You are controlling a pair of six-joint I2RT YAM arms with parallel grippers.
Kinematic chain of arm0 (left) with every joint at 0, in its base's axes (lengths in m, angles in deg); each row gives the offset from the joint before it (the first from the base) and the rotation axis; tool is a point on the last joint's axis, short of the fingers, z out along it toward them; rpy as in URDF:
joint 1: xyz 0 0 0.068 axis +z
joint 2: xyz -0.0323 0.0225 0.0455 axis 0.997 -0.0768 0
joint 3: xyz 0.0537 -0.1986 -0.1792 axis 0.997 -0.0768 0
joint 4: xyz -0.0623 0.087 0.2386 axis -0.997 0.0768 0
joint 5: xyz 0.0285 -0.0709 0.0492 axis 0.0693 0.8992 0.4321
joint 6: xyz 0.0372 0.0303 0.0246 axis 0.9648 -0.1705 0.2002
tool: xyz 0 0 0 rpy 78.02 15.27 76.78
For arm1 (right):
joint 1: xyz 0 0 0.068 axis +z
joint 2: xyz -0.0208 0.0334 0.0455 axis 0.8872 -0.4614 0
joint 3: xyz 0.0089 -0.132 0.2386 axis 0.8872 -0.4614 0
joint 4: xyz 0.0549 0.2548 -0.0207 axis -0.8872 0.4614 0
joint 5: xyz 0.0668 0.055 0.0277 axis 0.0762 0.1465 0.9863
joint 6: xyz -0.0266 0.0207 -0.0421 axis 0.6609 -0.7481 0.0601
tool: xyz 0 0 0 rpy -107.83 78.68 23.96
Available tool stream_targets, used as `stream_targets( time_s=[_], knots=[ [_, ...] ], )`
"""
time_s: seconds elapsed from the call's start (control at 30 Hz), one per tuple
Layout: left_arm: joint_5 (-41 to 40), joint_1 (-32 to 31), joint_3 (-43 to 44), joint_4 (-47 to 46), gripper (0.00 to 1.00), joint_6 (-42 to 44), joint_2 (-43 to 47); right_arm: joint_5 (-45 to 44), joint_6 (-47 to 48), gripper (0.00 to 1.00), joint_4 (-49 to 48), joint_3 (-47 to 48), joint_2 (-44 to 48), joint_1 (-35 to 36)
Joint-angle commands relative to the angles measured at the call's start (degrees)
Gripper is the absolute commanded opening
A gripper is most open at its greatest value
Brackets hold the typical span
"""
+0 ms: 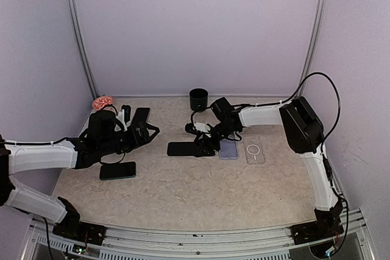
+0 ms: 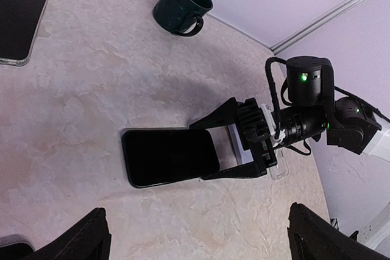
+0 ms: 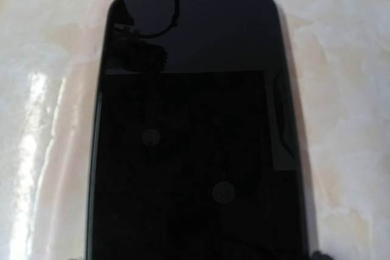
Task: Put the phone into the phone case
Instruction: Pick up the phone at the center of the board.
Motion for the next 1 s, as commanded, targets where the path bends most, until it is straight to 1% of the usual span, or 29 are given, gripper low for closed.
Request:
stream_targets(
  time_s=[0.0, 0.17, 0.37, 0.5, 0.97],
  knots=[
    [0.1, -0.3, -0.6, -1.4, 0.99, -0.2, 1.5, -1.1, -1.3, 0.49, 0.9, -3.0, -1.4, -0.3],
    [0.2, -0.2, -0.5, -1.5, 0.99, -0.9, 0.2, -0.7, -2.0, 0.43, -5.4, -8.0, 3.2, 0.0],
    [1.7, 0.1, -1.0, -3.5, 0.99, -1.9, -1.4, -2.7, -2.6, 0.37, -15.8, -15.6, 10.3, 1.6],
    [3.0, 0.5, -1.3, -5.1, 0.99, -2.1, -2.7, -3.1, -3.3, 0.36, -21.4, -20.1, 14.0, 2.4],
    [9.8, 2.0, -1.5, -13.2, 0.99, -3.1, -13.4, -4.9, -4.4, 0.34, -28.8, -27.2, 21.9, 4.7]
  ],
)
